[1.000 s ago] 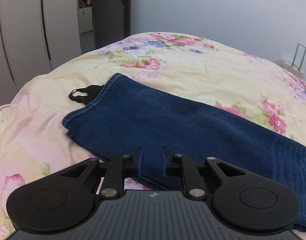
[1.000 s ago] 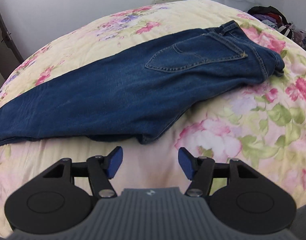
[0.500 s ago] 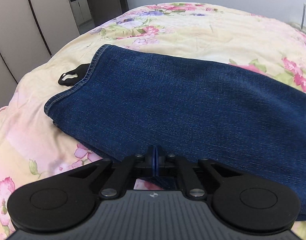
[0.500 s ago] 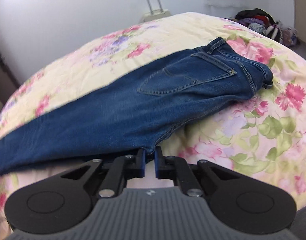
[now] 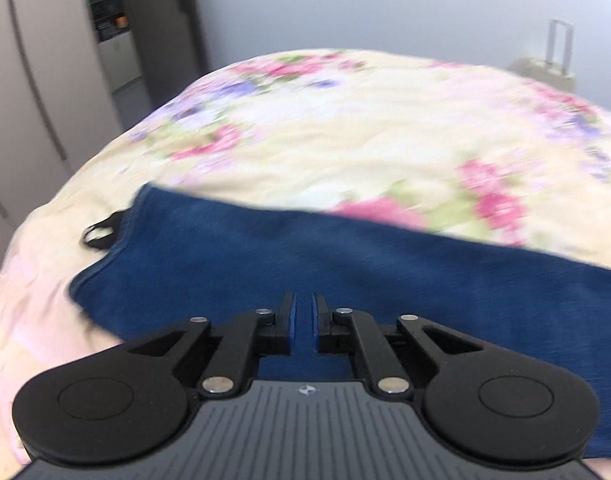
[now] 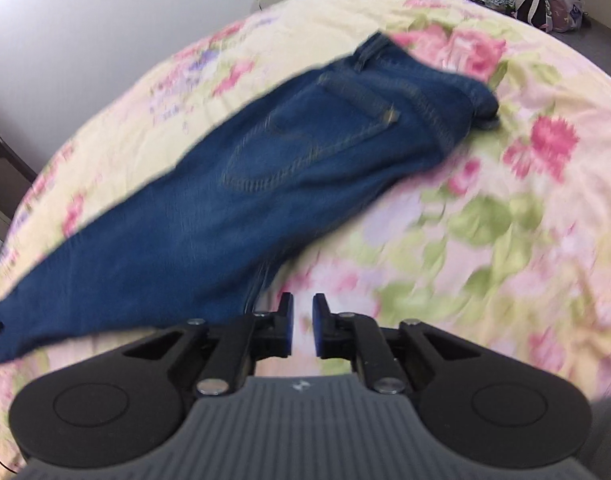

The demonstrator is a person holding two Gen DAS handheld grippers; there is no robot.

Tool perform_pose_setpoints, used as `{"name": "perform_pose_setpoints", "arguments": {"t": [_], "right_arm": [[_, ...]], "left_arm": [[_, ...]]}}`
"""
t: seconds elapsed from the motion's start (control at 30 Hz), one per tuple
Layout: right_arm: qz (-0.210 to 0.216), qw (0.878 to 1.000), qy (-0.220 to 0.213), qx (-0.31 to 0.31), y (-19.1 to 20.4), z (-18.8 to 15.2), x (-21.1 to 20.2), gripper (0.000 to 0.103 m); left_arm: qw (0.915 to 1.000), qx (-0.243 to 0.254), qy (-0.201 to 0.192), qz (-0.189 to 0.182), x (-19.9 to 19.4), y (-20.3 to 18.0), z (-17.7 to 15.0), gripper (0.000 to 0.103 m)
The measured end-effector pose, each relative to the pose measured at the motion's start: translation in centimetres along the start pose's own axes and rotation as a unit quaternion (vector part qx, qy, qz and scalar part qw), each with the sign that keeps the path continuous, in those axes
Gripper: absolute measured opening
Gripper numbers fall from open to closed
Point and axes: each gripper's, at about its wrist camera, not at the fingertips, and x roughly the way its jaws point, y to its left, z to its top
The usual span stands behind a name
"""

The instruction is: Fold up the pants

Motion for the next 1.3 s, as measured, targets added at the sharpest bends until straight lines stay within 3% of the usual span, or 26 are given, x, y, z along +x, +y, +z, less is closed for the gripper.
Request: {"name": "perform_pose_setpoints", "arguments": {"t": [0.13, 0.27, 0.47, 0.6, 0.7, 0.77, 0.8, 0.83, 0.93, 1.07, 1.2, 1.3], "right_arm": [[0.013, 0.998, -0.047, -0.028, -2.5, 6.0, -1.8, 0.023], [0.019, 0.993, -0.068, -0.091, -5.0, 12.0, -1.1, 0.032], [0.044, 0.987, -0.072, -0.137, -8.7, 20.4, 4.4, 0.038], [0.076, 0.987, -0.054, -0.131, -10.2, 24.9, 10.4, 0.051], [0.11, 0.987, -0.036, -0.112, -11.4, 26.9, 14.3, 0.052], [0.139, 0.986, -0.02, -0.088, -12.5, 27.6, 16.6, 0.049], [0.154, 0.985, -0.011, -0.077, -13.1, 27.6, 17.4, 0.033], [0.162, 0.984, -0.003, -0.068, -13.6, 27.4, 18.0, 0.006], [0.194, 0.98, -0.013, -0.051, -14.5, 27.1, 17.7, 0.004], [0.169, 0.978, -0.095, -0.082, -12.8, 27.8, 14.5, 0.002], [0.099, 0.99, -0.074, -0.075, -12.1, 28.5, 17.7, 0.002], [0.075, 0.994, -0.053, -0.059, -12.9, 27.9, 20.2, 0.002]], "left_arm": [[0.9971, 0.022, -0.008, -0.072, -2.2, -6.7, 1.5, 0.008], [0.9915, 0.057, -0.01, -0.116, -2.7, -13.9, 1.9, 0.008], [0.987, 0.085, 0.008, -0.136, -0.2, -21.1, 1.0, 0.009], [0.9872, 0.085, 0.025, -0.133, 1.9, -23.0, -0.5, 0.009], [0.9875, 0.079, 0.035, -0.132, 2.9, -23.2, -1.3, 0.009], [0.9878, 0.075, 0.038, -0.131, 3.4, -23.2, -1.6, 0.009], [0.9879, 0.073, 0.04, -0.131, 3.6, -23.3, -1.7, 0.009], [0.988, 0.073, 0.039, -0.131, 3.8, -23.4, -1.7, 0.009], [0.9877, 0.073, 0.03, -0.135, 3.9, -23.6, -1.8, 0.009], [0.9904, 0.091, 0.014, -0.103, 4.7, -24.7, -2.0, 0.009], [0.9924, 0.086, 0.031, -0.082, 6.5, -25.3, -1.7, 0.009], [0.9926, 0.096, 0.031, -0.068, 6.9, -25.4, -1.7, 0.009]]}}
